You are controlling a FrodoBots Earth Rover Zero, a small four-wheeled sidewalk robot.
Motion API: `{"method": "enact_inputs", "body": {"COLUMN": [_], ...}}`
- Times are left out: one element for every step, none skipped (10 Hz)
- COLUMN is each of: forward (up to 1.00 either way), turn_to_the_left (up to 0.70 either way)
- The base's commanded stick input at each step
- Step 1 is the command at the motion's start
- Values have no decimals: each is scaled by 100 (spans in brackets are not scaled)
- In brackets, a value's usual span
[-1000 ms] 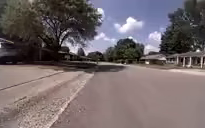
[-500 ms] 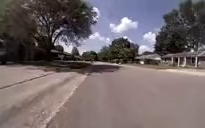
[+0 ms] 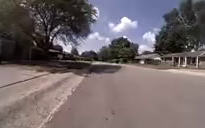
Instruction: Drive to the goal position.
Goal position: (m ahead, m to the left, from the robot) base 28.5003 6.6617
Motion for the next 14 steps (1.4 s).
{"method": "enact_inputs", "body": {"forward": [100, 100, 100, 100, 100, 100, 100, 100, 100, 100, 100, 100, 100, 100], "turn_to_the_left": [0, 0, 0, 0, 0, 0, 0, 0, 0, 0, 0, 0, 0, 0]}}
